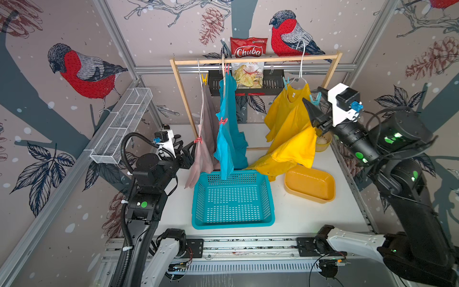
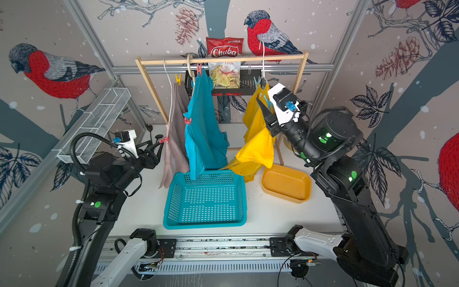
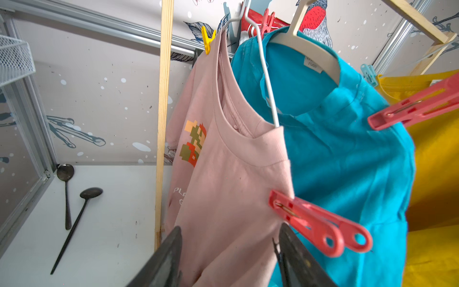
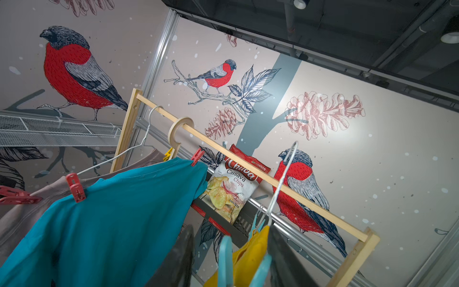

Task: Remove the clothespins securing t-shirts to the hanger
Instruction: Pick up the hanger from the clothes rail.

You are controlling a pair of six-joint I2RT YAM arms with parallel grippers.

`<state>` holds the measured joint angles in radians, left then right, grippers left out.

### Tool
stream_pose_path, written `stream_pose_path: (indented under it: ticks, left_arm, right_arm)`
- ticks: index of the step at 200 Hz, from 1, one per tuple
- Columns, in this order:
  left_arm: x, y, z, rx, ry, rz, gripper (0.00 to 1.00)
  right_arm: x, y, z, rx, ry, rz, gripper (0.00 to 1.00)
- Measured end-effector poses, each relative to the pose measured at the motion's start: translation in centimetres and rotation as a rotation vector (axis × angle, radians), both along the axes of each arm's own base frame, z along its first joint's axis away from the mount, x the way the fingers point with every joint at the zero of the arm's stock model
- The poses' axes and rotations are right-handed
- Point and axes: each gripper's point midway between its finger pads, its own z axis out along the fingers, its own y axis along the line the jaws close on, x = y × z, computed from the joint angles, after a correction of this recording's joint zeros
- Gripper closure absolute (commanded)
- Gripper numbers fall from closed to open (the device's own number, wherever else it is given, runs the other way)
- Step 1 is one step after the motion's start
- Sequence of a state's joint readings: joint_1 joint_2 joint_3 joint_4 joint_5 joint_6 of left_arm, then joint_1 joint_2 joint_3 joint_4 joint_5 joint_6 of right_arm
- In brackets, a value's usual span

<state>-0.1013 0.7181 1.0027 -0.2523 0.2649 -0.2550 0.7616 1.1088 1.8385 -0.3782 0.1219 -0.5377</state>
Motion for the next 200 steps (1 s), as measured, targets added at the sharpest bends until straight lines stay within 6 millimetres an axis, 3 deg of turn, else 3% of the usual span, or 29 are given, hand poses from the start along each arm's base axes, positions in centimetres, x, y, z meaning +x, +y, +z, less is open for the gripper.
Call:
stream_pose_path:
  ticks: [36,78,104,137,166,184,200]
  left_arm:
    - [-1.1,-0.5,4.6,0.001,-0.099,-0.036,0.40]
    - [-2.6,-1.8,9.3,-0.019,-0.192,-0.126,0.40]
    - [-2.3,-2.8,11.6,-0.039,-0.223,-0.188,0.39]
    - [-1.0,-4.2,16.4,-0.068,-0.292,-0.275,0.39]
    - [-0.5,-5.9,20.6,-0.126,-0.376,-0.393,0.39]
    - [-0.6,-8.3,22.7,-0.153,-0.416,-0.486,0.39]
    - [-1.1,-11.7,24.4,-0.152,-0.448,-0.596,0.38]
  right_arm:
    - [-2.9,-1.8,2.1,0.065,-0.022,0.055,1.00]
    - [-7.9,-4.1,6.0,0.147,-0.090,0.167,1.00]
    - [-10.3,-4.7,7.3,0.176,-0.118,0.247,1.00]
    - [-11.1,-3.2,7.7,0.163,-0.092,0.355,1.00]
    - [-10.6,-0.7,6.2,0.122,-0.036,0.443,1.00]
    - [-10.2,0.7,5.0,0.101,0.009,0.490,1.00]
    - [-9.8,1.7,4.3,0.082,0.032,0.518,1.00]
